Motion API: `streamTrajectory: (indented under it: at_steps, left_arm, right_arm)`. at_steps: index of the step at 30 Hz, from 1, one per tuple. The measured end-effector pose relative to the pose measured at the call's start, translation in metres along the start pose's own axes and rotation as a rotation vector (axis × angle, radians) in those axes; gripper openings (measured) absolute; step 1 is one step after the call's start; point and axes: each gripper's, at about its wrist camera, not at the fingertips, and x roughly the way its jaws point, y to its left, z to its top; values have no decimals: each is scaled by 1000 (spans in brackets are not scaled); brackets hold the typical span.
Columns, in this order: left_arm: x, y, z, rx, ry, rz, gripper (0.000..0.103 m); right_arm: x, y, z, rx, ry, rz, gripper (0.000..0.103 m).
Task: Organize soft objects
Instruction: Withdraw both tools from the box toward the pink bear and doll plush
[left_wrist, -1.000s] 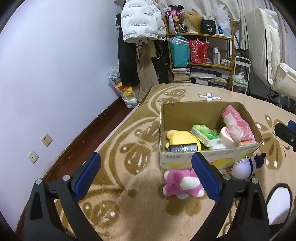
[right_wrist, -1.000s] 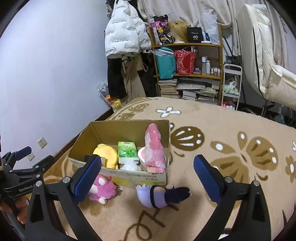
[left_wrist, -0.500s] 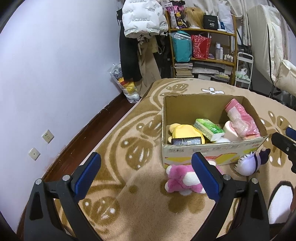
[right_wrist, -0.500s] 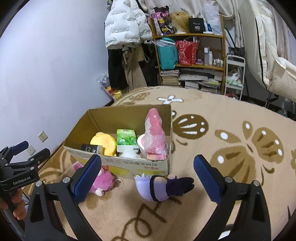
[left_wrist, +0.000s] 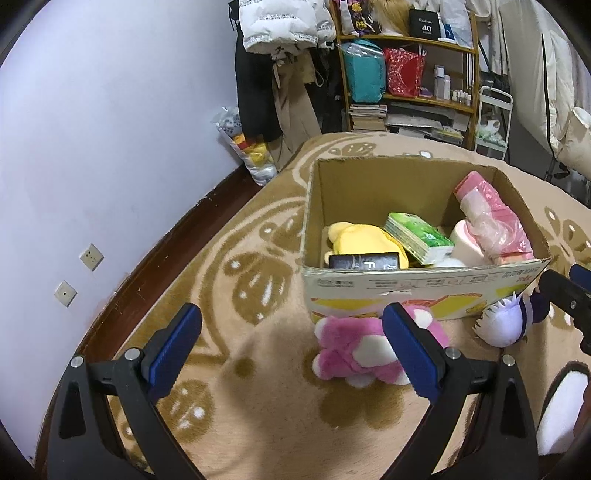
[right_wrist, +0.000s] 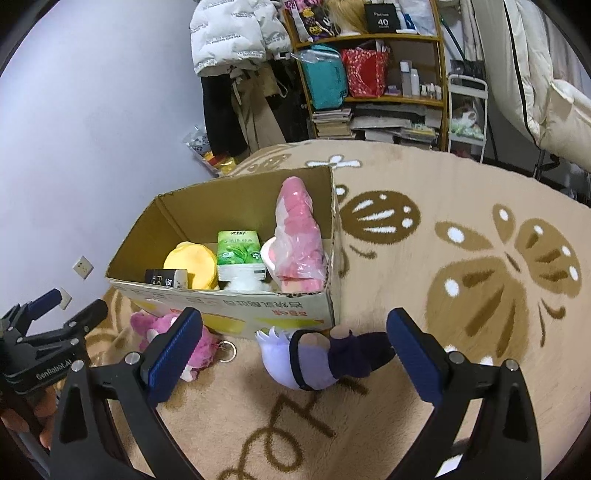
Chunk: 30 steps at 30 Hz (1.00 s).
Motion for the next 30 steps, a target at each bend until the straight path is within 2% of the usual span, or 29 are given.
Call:
streamTrajectory:
  at_steps: [21,30]
  left_arm:
    - [36,-44,-5,-21,38,6,98]
    - [47,-65,-13,7,38,-24,98]
  right_arm:
    - [30,-18,-5,74,96,18,103]
    - [38,-26,-6,96,125,7,103]
